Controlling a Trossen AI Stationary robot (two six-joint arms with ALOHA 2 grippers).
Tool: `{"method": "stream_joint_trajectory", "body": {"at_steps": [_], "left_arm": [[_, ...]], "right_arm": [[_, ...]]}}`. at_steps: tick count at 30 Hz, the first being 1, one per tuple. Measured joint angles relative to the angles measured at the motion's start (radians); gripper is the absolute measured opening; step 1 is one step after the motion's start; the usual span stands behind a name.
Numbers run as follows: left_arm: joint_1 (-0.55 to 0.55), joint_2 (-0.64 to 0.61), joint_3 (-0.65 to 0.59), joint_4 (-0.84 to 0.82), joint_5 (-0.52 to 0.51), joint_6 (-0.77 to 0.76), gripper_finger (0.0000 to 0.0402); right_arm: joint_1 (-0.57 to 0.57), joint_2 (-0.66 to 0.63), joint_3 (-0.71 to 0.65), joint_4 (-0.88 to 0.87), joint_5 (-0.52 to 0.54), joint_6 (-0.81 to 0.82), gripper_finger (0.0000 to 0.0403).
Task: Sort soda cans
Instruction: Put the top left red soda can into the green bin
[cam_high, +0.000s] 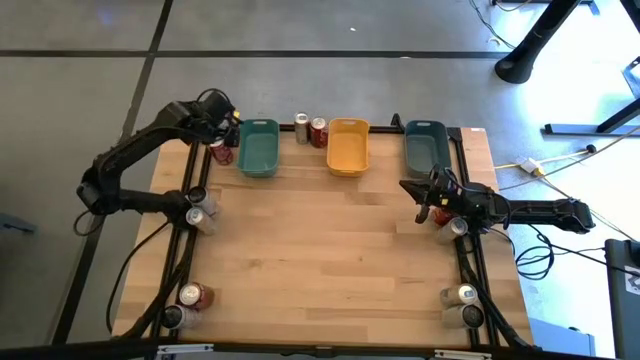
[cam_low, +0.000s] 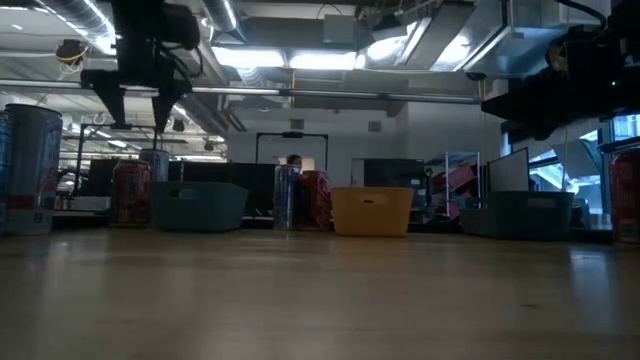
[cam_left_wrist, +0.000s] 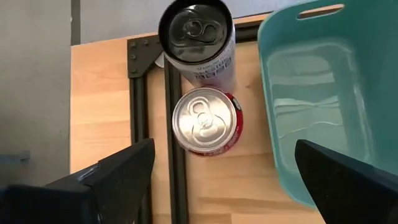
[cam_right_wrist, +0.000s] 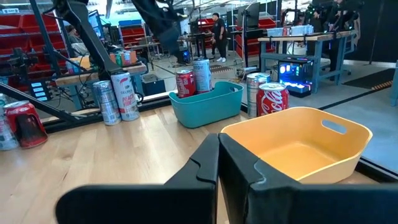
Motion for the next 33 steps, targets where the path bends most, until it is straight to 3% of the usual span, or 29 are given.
{"method": "stream_joint_trajectory", "body": {"at_steps": [17, 24, 33], "left_arm": [[0.018, 0.013, -0.157, 0.192, -0.059, -0.078, 0.0375], [0.019, 0.013, -0.251, 0.318, -0.146, -0.109, 0.0375], [0.017, 0.013, -0.344, 0.423, -0.146, -0.106, 0.0375]], "right_arm": [[0.000, 0.000, 0.000, -0.001, 0.011, 0.002, 0.0010], [0.000, 0.000, 0.000, -0.022, 0.011, 0.016, 0.0010], [0.000, 0.000, 0.000, -0.023, 0.011, 0.021, 0.0010]]}}
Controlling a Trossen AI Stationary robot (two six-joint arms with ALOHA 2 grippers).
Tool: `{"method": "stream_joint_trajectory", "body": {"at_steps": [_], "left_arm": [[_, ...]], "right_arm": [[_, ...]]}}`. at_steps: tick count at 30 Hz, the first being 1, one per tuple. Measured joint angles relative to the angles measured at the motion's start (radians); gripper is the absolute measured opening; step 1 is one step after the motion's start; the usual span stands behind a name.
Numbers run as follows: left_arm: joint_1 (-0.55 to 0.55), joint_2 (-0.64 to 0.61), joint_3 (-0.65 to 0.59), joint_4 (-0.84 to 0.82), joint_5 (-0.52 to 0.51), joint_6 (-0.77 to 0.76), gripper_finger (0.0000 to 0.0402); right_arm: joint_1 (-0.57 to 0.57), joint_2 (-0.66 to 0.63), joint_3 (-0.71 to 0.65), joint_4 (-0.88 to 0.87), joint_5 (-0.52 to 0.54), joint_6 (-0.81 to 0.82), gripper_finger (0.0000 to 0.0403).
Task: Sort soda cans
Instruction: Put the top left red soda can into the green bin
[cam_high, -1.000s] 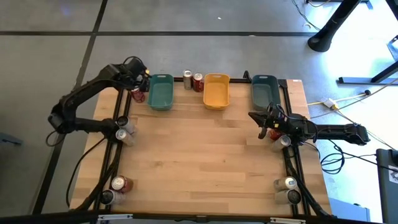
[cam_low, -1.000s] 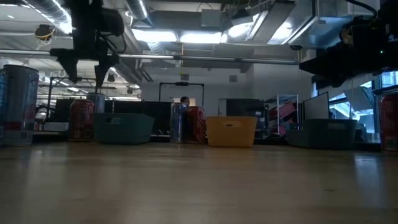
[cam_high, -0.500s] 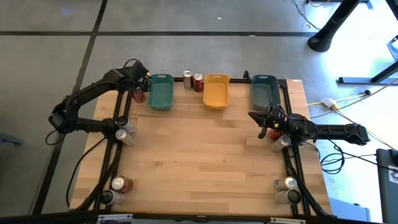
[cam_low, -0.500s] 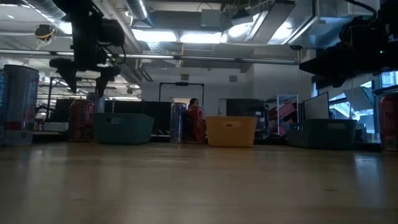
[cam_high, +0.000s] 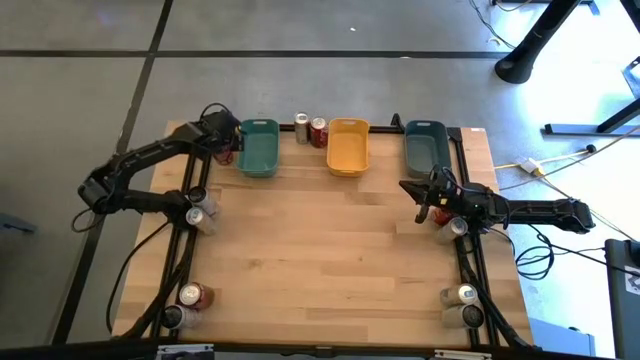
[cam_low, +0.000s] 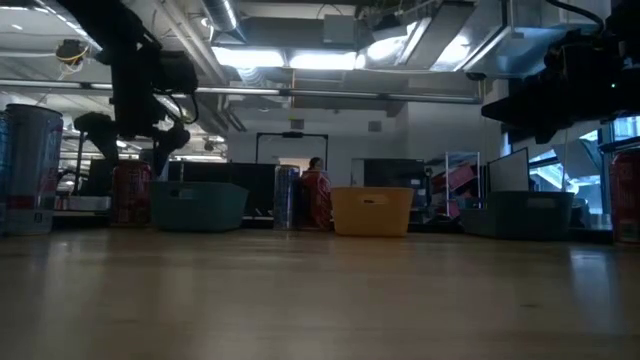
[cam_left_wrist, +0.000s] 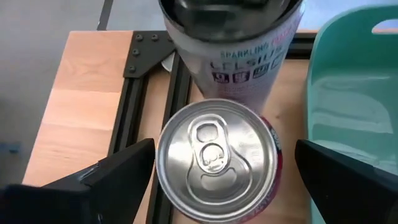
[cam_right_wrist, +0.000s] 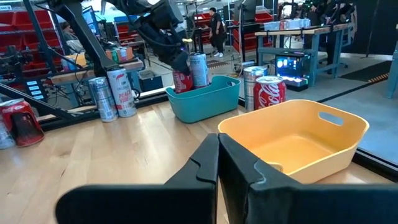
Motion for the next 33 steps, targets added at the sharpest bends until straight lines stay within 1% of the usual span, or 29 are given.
{"method": "stream_joint_trajectory", "body": {"at_steps": [4, 6, 15, 23, 29, 33], "left_arm": [[-0.002, 0.000, -0.023, 0.031, 0.000, 0.003, 0.0373], [-0.001, 0.000, -0.027, 0.029, 0.002, 0.004, 0.0365], [-0.002, -0.001, -0.027, 0.025, 0.000, 0.064, 0.0293], [-0.043, -0.024, -0.008, 0.004, 0.015, 0.069, 0.0300], [-0.083, -0.048, 0.064, -0.112, 0.008, 0.059, 0.0301], [-0.108, -0.071, 0.123, -0.146, 0.006, 0.053, 0.0302]], "right_arm": [[0.000, 0.000, 0.000, 0.001, 0.000, 0.000, 0.0010], [0.000, 0.000, 0.000, 0.001, 0.000, 0.000, 0.0010], [0.000, 0.000, 0.000, 0.002, 0.000, 0.000, 0.0010], [0.000, 0.000, 0.000, 0.002, 0.000, 0.000, 0.0010], [0.000, 0.000, 0.000, 0.002, 0.000, 0.004, 0.0010], [0.000, 0.000, 0.000, 0.002, 0.000, 0.005, 0.0010]]}}
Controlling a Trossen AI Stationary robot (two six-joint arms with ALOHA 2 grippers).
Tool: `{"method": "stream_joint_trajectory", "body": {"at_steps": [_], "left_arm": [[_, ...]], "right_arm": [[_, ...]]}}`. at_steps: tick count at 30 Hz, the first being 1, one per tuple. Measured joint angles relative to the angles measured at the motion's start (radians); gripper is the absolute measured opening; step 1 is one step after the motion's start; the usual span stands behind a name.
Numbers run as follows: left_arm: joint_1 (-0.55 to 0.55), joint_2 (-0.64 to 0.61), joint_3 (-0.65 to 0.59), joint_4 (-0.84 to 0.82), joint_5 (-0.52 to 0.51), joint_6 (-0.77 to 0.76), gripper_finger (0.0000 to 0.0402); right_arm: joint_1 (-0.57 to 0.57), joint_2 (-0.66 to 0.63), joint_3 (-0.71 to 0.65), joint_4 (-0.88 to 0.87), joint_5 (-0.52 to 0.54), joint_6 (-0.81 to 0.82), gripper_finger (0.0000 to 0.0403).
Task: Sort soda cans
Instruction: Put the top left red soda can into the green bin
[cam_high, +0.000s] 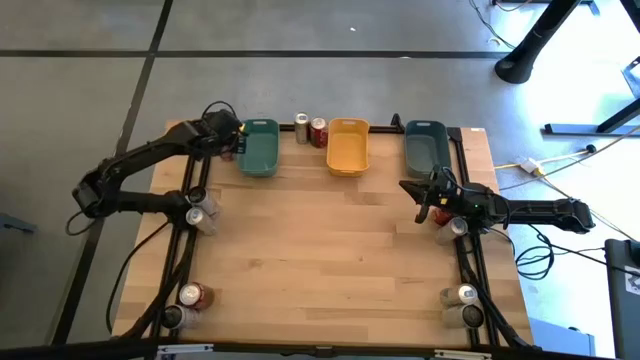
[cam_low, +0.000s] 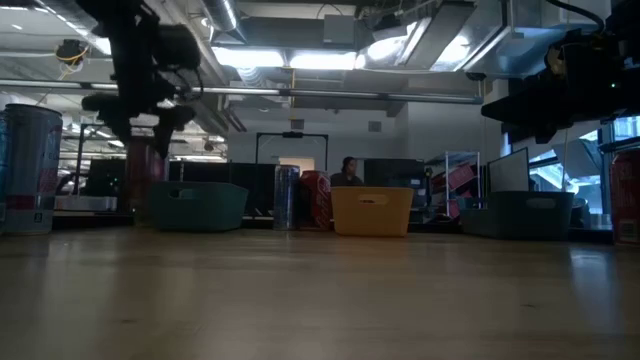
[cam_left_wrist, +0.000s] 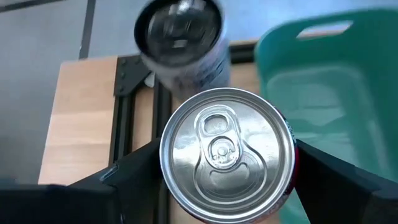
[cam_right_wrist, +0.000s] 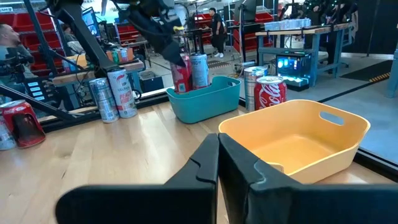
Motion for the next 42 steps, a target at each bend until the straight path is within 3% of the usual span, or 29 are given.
{"method": "stream_joint_trajectory", "body": {"at_steps": [7, 15, 42], "left_arm": [[-0.047, -0.015, 0.114, -0.010, -0.003, 0.003, 0.0303], [-0.093, -0.003, 0.141, 0.160, -0.002, 0.060, 0.0303], [-0.014, 0.319, 0.141, 0.295, 0.010, 0.121, 0.0303]], "right_arm": [[0.000, 0.000, 0.000, 0.000, 0.000, 0.002, 0.0010], [0.000, 0.000, 0.000, 0.000, 0.000, 0.002, 0.0010], [0.000, 0.000, 0.000, 0.015, -0.001, 0.035, 0.0010]]}}
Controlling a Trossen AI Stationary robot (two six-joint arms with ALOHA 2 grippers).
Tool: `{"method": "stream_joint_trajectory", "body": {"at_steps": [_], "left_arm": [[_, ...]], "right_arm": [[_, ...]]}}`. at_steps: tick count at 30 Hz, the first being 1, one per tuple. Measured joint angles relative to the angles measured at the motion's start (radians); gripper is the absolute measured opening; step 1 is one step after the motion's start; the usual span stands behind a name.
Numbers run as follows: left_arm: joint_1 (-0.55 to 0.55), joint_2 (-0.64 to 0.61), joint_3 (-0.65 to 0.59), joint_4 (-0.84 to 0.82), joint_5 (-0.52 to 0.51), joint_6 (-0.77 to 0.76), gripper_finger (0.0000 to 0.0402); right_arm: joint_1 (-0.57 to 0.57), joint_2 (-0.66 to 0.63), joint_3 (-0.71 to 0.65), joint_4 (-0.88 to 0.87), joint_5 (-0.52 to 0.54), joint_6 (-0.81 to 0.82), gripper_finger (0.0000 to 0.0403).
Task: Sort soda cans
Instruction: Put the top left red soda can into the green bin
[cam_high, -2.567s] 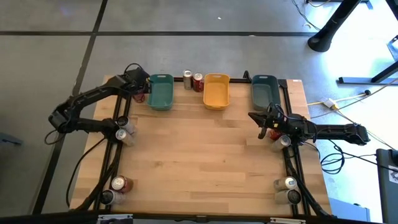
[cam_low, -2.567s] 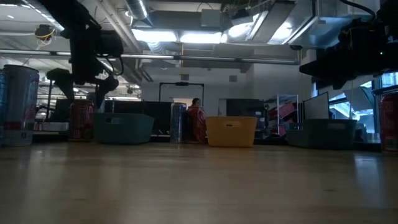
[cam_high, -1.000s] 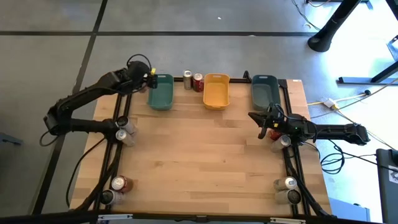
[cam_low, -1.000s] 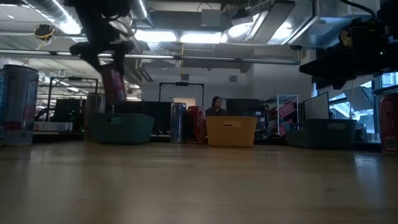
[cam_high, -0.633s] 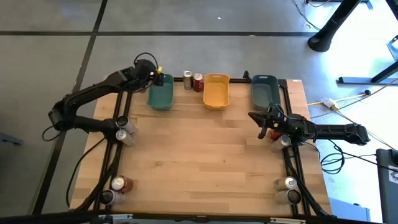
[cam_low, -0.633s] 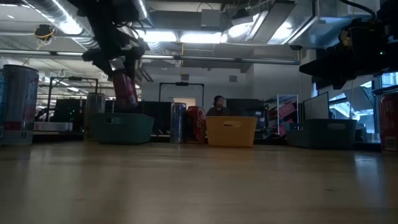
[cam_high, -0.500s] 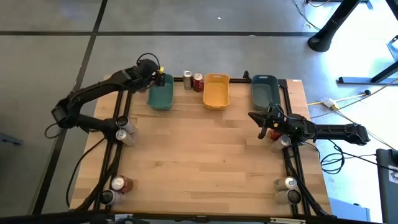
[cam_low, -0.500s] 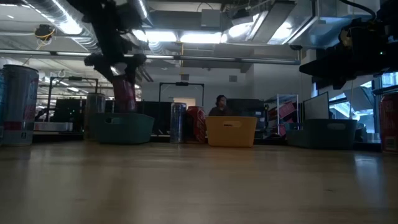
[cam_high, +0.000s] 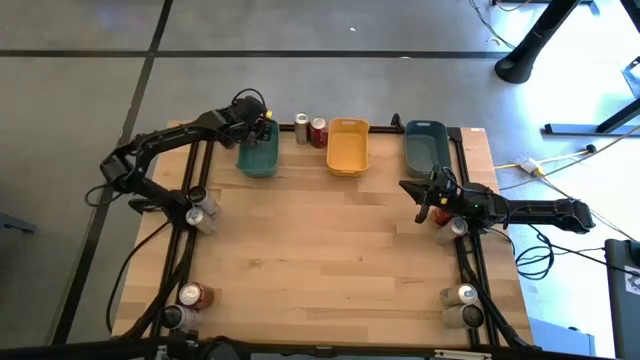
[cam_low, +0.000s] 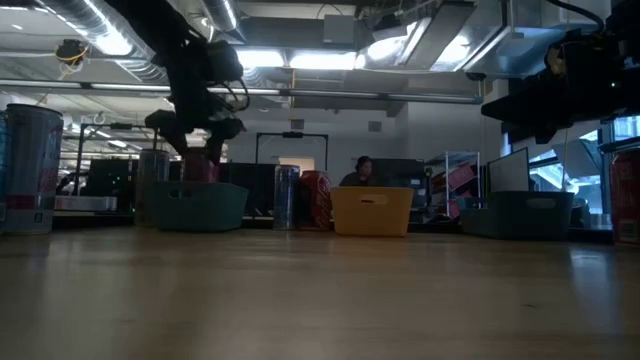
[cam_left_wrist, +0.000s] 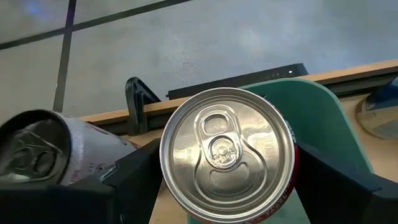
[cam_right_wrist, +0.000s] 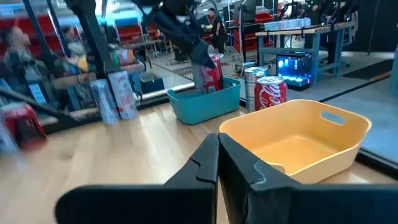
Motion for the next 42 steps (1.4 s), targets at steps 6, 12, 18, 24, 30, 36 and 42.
{"method": "stream_joint_trajectory", "body": {"at_steps": [6, 12, 18, 24, 30, 36, 42], "left_arm": [[0.004, -0.001, -0.001, 0.023, 0.007, 0.047, 0.0303], [0.012, -0.001, -0.001, 0.066, 0.004, 0.042, 0.0303], [0.011, -0.001, -0.004, 0.052, 0.006, 0.031, 0.0303], [0.018, -0.002, -0.069, 0.073, 0.008, 0.021, 0.0303], [0.024, -0.002, -0.104, 0.122, 0.007, 0.033, 0.0303], [0.030, -0.002, -0.151, 0.194, 0.010, 0.071, 0.0303], [0.030, -0.002, -0.151, 0.213, 0.010, 0.086, 0.0315]], "right_arm": [[0.000, 0.000, 0.000, 0.018, -0.036, 0.043, 0.0010], [0.000, 0.000, 0.000, 0.013, -0.035, 0.044, 0.0010], [0.000, 0.000, 0.000, 0.004, -0.043, 0.039, 0.0010], [0.000, 0.000, 0.000, 0.006, -0.041, 0.035, 0.0010], [0.000, 0.000, 0.000, 0.007, -0.006, 0.034, 0.0010], [0.000, 0.000, 0.000, 0.007, -0.006, 0.034, 0.0010], [0.000, 0.000, 0.000, 0.007, 0.003, 0.033, 0.0010]]}}
